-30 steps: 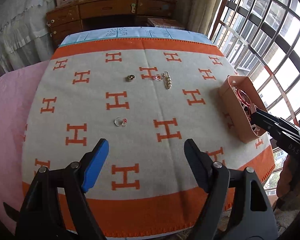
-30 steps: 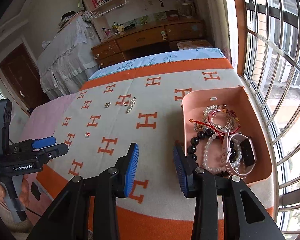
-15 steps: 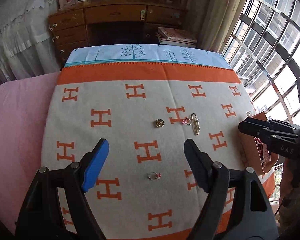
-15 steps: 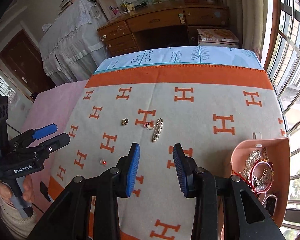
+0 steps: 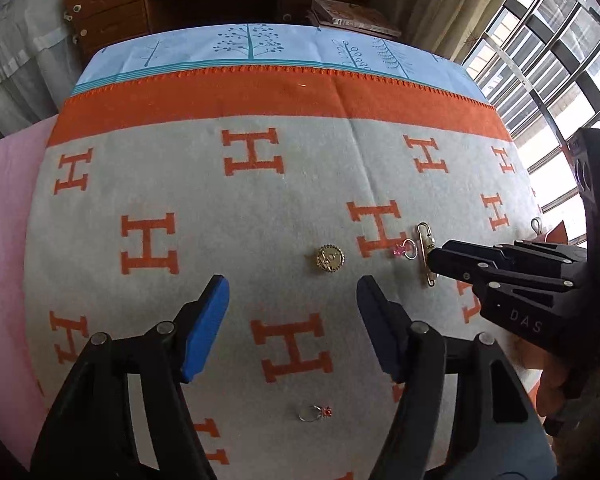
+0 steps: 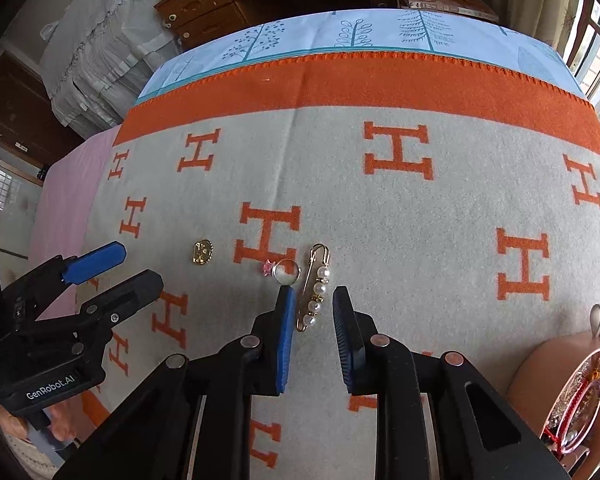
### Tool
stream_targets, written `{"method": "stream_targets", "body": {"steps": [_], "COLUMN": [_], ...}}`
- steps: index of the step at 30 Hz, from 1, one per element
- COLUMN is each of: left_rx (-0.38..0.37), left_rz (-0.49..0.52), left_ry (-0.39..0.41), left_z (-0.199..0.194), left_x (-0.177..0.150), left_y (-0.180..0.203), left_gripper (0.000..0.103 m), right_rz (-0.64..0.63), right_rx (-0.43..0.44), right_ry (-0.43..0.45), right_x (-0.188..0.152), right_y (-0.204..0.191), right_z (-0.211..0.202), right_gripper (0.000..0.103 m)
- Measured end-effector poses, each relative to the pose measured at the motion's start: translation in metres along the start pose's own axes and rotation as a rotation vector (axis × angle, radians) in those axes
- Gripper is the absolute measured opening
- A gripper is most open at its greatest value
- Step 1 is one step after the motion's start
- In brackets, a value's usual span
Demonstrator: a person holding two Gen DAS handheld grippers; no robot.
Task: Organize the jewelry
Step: 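Grasp the pearl safety-pin brooch with the right tool while the left tool grasps the gold round brooch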
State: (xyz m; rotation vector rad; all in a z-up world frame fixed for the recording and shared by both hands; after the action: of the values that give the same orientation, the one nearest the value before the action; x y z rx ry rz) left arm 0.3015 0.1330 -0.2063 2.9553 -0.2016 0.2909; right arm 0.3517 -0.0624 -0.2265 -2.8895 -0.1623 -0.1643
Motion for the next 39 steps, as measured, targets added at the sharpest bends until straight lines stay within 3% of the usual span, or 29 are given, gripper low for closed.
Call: {"method": "stream_targets", "body": {"steps": [4,9,16,19,25,31,33,35,39], "left_rx": [-0.008,-0.021,-0.050,-0.028,0.014,0.099,0.125,0.142,0.157], "left_rz": [-0.001,-0.015,-0.038,-0.048,-0.031,0.011,0.022,0.027,0.011], "left_ry": [-0.014,-0.033,-0.065,-0.077,-0.105,-0.112,-0.116,-0.120,-0.118], "left_z": [0.006,0.013,0.025,0.033,0.043,0.042,0.041,0.041,0.040], "left_x": [0.002,0.008,0.021,0.024,0.031,0.034,0.034,0.034,0.032], "left_y": [-0.002,-0.001,0.011,0.015,0.027,0.046,0.052,0.058,0.063], "left_gripper": [0.064,0.064,0.064,0.063,0.033,0.031,0.027,0.017,0.017], "right_rz": [-0.036,-0.055,0.021,0.036,0.029,0.036,0.042,0.050,0.059], "right_rx": [-0.070,-0.108,-0.030,-0.004,0.041,0.077,0.090,0.104,0.128], "right_ry": [0.016,0.041,0.049,0.059,0.075,0.082,0.083,0.084,0.100], "right_x": [0.002,-0.003,-0.018,-0.024,-0.037,-0.044,-0.046,-0.048,-0.053], "right_y": [-0.005,-0.005,0.021,0.029,0.033,0.036,0.041,0.044,0.048], "right_z": [0.008,0.009,-0.006,-0.015,-0.030,-0.036,-0.038,-0.040,-0.047], "right_gripper": [0.008,0.007,0.007,0.007,0.007,0.007,0.007,0.007,0.007]}}
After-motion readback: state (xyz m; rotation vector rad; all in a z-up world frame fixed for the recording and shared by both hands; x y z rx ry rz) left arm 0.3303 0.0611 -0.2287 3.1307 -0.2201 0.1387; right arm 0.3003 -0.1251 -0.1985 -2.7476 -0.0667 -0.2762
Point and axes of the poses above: each gripper's, at about its wrist camera, not at the fingertips, and z roughly the way its jaws point, y to its right, x to its top, the point moved 5 cm from there along z, roughly the way its jaws point, and after that the axes turned 8 degrees about -y, right-handed, at the moved point
